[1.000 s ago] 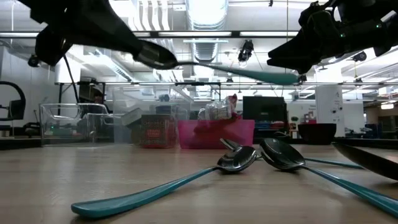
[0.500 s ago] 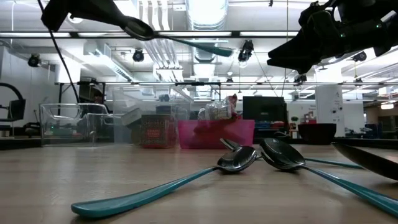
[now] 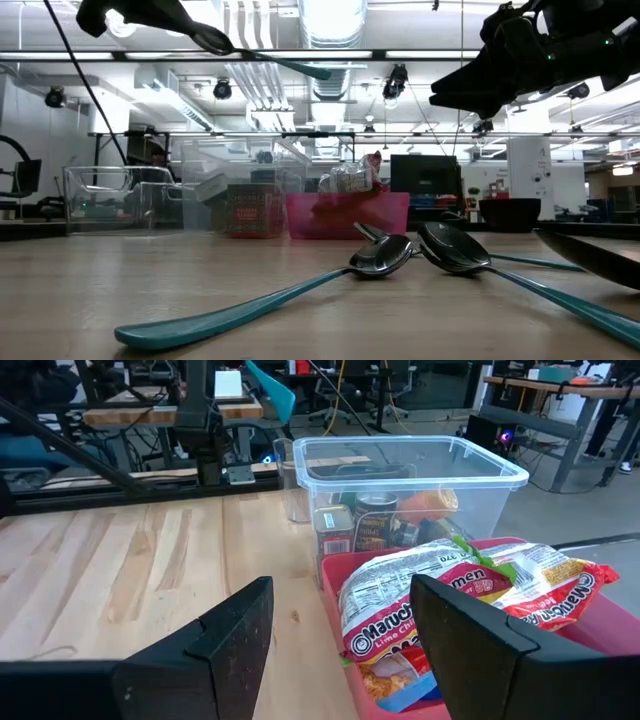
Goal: Pick & Place Food Item
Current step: Put the blue spoon into the left transparent bin
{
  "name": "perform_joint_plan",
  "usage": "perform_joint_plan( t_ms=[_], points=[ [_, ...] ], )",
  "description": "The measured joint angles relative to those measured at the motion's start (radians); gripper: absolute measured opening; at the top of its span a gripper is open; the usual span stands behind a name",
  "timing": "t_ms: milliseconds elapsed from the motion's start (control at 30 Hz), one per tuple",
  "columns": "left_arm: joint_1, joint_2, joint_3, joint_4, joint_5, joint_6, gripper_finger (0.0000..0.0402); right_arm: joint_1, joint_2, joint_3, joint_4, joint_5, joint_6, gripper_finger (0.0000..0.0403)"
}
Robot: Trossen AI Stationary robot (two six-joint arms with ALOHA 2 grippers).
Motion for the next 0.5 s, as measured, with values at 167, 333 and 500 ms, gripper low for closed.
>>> perform_joint_plan(
  t_ms=[167, 333, 500],
  points=[
    [0.001, 0.018, 0.0, 0.014, 0.0, -0.046, 0.0002, 0.0, 0.0, 0.0, 0.0, 0.0, -0.001, 0.0235],
    [0.006, 0.032, 0.0, 0.013, 0.0, -0.064, 0.0002, 0.0, 0.0, 0.0, 0.0, 0.0, -0.001, 0.0235],
    [0.027, 0.03, 0.0, -0.024, -0.04, -0.065, 0.0002, 0.0, 0.0, 0.0, 0.0, 0.0, -0.001, 0.0235]
  ],
)
